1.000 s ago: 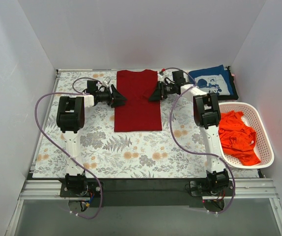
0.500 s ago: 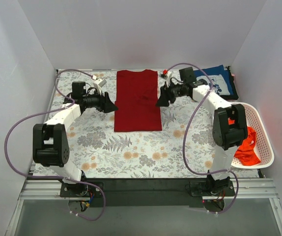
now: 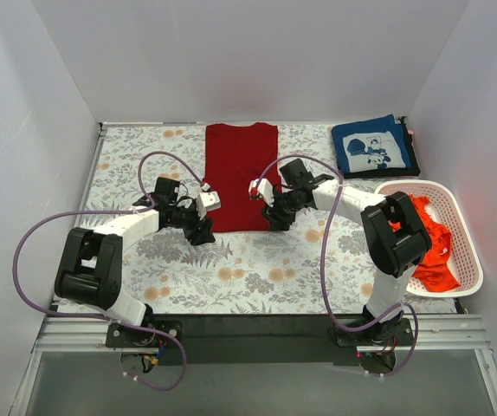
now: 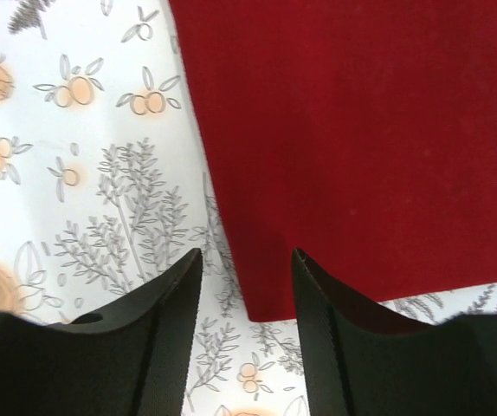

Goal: Fold and stack the t-shirts
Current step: Fold the tshirt

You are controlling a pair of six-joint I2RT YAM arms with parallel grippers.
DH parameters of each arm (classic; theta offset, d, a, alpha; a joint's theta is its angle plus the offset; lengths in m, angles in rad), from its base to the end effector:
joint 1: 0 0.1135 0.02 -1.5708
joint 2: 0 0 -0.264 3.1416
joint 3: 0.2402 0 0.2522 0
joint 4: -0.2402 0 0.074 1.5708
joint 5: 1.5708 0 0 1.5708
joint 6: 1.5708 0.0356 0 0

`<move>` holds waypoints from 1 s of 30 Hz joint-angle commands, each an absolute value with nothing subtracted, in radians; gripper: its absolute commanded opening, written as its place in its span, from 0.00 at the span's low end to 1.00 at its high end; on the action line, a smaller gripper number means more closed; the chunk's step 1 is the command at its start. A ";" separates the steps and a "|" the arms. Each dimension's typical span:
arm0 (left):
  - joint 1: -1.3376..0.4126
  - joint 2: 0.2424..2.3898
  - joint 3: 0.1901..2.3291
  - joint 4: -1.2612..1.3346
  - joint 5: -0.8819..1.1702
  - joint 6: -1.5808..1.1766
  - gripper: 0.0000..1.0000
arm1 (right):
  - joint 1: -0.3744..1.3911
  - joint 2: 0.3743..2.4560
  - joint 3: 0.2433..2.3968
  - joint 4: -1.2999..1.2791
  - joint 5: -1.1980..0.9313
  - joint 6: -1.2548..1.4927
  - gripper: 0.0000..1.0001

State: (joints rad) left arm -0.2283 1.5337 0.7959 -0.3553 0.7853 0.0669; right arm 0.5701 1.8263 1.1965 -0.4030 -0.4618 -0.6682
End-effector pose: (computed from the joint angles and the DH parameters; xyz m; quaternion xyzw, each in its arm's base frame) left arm 0.2645 -0.0873 0.1689 0.2216 0.8746 -0.3882 0.1879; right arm 0.3065 0.2154 0.1822 -0.5942 0.7290 0.2077 0.2692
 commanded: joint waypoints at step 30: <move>-0.268 1.577 0.841 -0.354 0.681 0.281 0.44 | 0.586 1.812 1.049 -0.304 -0.311 -0.854 0.01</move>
State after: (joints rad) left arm -0.2657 1.6299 0.8204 -0.3344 0.6575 0.2485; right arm 0.5831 1.8057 1.0824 -0.2741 -0.3389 -0.8368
